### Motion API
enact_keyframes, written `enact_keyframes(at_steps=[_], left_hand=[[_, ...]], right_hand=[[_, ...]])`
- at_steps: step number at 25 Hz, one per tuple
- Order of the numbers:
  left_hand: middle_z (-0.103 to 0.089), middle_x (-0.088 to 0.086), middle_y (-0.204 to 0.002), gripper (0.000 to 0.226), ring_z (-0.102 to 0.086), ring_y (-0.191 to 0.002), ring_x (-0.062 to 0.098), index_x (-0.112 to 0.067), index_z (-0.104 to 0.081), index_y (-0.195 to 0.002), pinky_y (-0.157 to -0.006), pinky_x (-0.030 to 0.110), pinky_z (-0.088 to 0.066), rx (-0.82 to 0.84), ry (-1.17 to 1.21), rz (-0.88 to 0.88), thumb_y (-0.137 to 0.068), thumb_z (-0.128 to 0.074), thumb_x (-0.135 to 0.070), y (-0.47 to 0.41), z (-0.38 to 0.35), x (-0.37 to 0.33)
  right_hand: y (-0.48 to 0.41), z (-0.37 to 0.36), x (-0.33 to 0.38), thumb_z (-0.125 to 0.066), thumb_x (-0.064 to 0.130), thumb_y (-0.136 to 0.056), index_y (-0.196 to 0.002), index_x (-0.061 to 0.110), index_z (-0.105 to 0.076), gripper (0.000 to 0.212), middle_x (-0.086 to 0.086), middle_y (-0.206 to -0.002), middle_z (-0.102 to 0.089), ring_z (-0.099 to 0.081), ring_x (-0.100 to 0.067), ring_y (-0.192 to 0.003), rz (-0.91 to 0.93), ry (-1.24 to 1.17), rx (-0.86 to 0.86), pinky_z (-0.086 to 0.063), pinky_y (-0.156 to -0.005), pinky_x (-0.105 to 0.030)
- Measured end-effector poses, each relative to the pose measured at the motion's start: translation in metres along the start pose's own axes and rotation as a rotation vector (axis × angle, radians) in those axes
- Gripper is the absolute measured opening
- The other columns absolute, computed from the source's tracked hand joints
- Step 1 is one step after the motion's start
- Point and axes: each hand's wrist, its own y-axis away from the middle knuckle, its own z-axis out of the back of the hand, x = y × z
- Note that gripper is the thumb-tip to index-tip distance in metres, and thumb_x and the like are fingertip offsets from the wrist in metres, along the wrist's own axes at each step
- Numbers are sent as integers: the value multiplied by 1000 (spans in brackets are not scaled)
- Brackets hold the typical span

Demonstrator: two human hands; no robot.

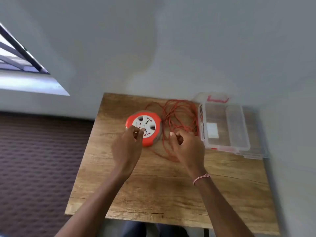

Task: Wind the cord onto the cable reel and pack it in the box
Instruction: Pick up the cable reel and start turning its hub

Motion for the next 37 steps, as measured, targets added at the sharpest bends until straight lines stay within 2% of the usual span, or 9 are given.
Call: enact_keyframes(at_steps=[4, 7, 11, 18, 22, 26, 31, 33, 37], left_hand=[[-72, -1, -89, 35, -69, -81, 28, -21, -65, -89, -69, 39, -51, -91, 67, 161, -100, -62, -54, -15, -40, 44], [-71, 2, -107, 31, -68, -96, 32, -18, -64, -102, -78, 40, -45, -208, 117, 209, -97, -64, -49, -37, -60, 69], [-75, 0, -117, 43, -70, -110, 33, -26, -72, -120, -84, 41, -46, -199, 17, 138, -100, -54, -60, -55, -77, 87], [-72, 11, -116, 53, -65, -110, 42, -18, -69, -122, -81, 43, -40, -238, -36, -41, -101, -48, -62, -42, -85, 93], [-81, 5, -89, 50, -77, -91, 31, -18, -67, -121, -89, 46, -60, -139, 325, -114, -99, -58, -62, -47, -88, 102], [-80, -5, -71, 37, -79, -71, 10, -11, -61, -122, -78, 38, -66, -72, 756, -175, -103, -65, -43, -38, -92, 101], [-79, 6, -116, 32, -80, -90, 28, -16, -67, -127, -85, 57, -65, -113, 875, -181, -102, -70, -36, -3, -84, 98], [-79, 8, -116, 26, -78, -89, 27, -18, -69, -123, -83, 51, -66, -128, 877, -205, -102, -70, -33, 9, -81, 100], [-79, 11, -112, 33, -80, -82, 30, -13, -65, -127, -76, 51, -67, -153, 949, -255, -102, -68, -34, 25, -79, 100]], right_hand=[[4, -46, -39, -71, 38, -94, -71, 17, -63, 32, 5, -64, -63, -58, -17, -60, 57, -98, 84, -50, -56, -39], [-5, -72, -60, -72, 34, -95, -86, 18, -73, 19, 4, -82, -70, -64, -16, -73, 188, -134, 51, -53, -67, -39], [-21, -98, -67, -71, 30, -97, -108, 15, -77, 19, 1, -101, -73, -67, -20, -91, 419, -89, -22, -54, -81, -39], [0, -122, -81, -64, 26, -98, -132, 6, -69, 40, -8, -120, -75, -65, -30, -104, 668, 142, -126, -52, -93, -46], [1, -120, -83, -66, 33, -90, -124, 10, -74, 42, -6, -109, -79, -67, -30, -95, 675, 102, -141, -54, -85, -44], [13, -108, -77, -65, 38, -88, -109, 24, -80, 29, 2, -88, -79, -67, -22, -81, 624, 35, -149, -53, -76, -36], [33, -92, -74, -73, 22, -89, -119, 23, -77, 31, 6, -104, -81, -71, -3, -85, 541, -210, -174, -58, -86, -26], [40, -89, -76, -73, 21, -89, -121, 24, -75, 32, 9, -104, -80, -70, 2, -86, 549, -258, -182, -56, -81, -17], [46, -83, -74, -80, 26, -89, -124, 21, -70, 37, 10, -109, -79, -72, 5, -96, 504, -461, -231, -61, -86, -23]])
